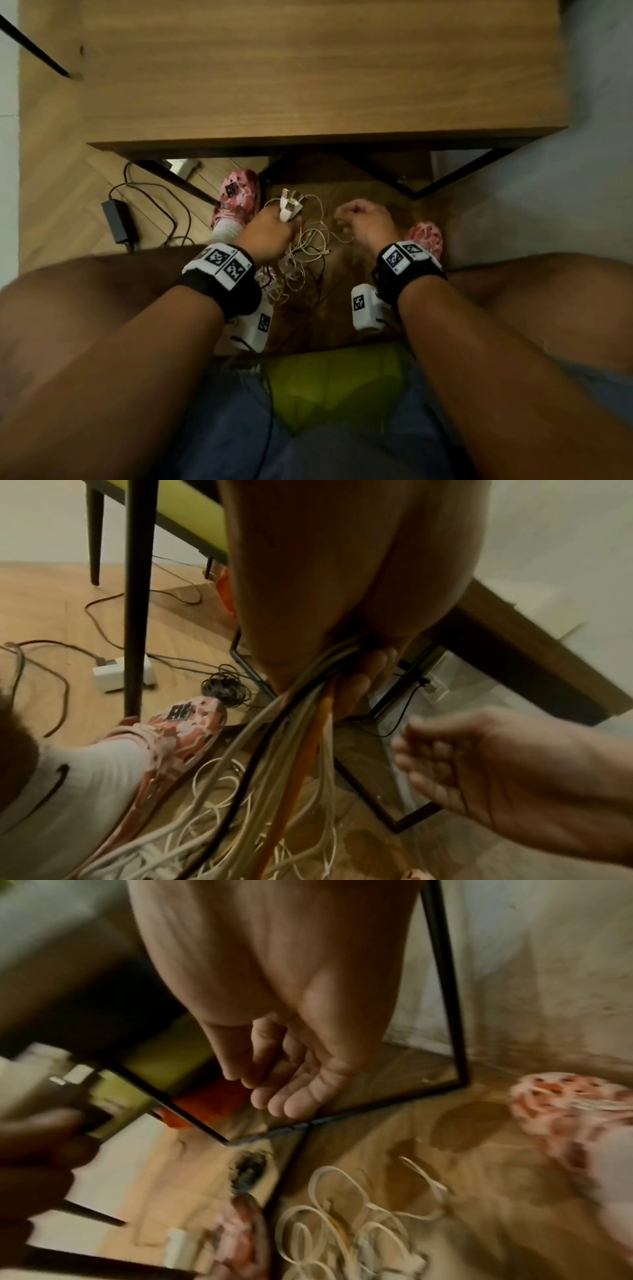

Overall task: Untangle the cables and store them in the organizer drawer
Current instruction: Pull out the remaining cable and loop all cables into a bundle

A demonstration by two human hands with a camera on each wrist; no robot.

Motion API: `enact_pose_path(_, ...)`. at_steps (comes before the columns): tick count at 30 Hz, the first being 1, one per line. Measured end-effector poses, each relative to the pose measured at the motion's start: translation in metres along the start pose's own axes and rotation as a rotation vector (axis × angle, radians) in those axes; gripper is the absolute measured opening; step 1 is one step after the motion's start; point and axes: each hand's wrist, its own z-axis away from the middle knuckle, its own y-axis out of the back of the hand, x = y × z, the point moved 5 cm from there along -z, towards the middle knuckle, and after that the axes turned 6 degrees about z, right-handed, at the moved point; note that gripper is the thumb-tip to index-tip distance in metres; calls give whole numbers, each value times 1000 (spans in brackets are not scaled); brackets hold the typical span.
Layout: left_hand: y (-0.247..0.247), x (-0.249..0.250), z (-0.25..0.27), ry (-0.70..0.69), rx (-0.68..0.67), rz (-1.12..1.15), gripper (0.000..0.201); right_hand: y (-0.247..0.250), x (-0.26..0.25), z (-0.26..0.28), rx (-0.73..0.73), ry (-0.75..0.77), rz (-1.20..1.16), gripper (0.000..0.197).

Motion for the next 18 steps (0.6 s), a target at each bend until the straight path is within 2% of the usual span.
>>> enact_pose_path(2,-3,-9,-10,27,13,5,20,-3,33,-23,-13,-83,201,8)
enact_pose_path(4,-8,-9,-15,-1,-7,-11,20,-4,63,-42,-42,-131,384,15)
enact_pose_path(8,-8,-5,-17,-48,-27,42,14,-4,109,-71,-84,-254,478,30)
enact_pose_path(11,-3,-6,-15,-25,-26,67,17,-6,129,-97,-106,-257,574,30)
enact_pose_path(14,-1,0,-11,-7,-18,143,19,-11,137,-123,-66,-261,508,32)
enact_pose_path(18,0,3,-10,-14,16,143,23,-17,133,-151,-4,-312,330,53)
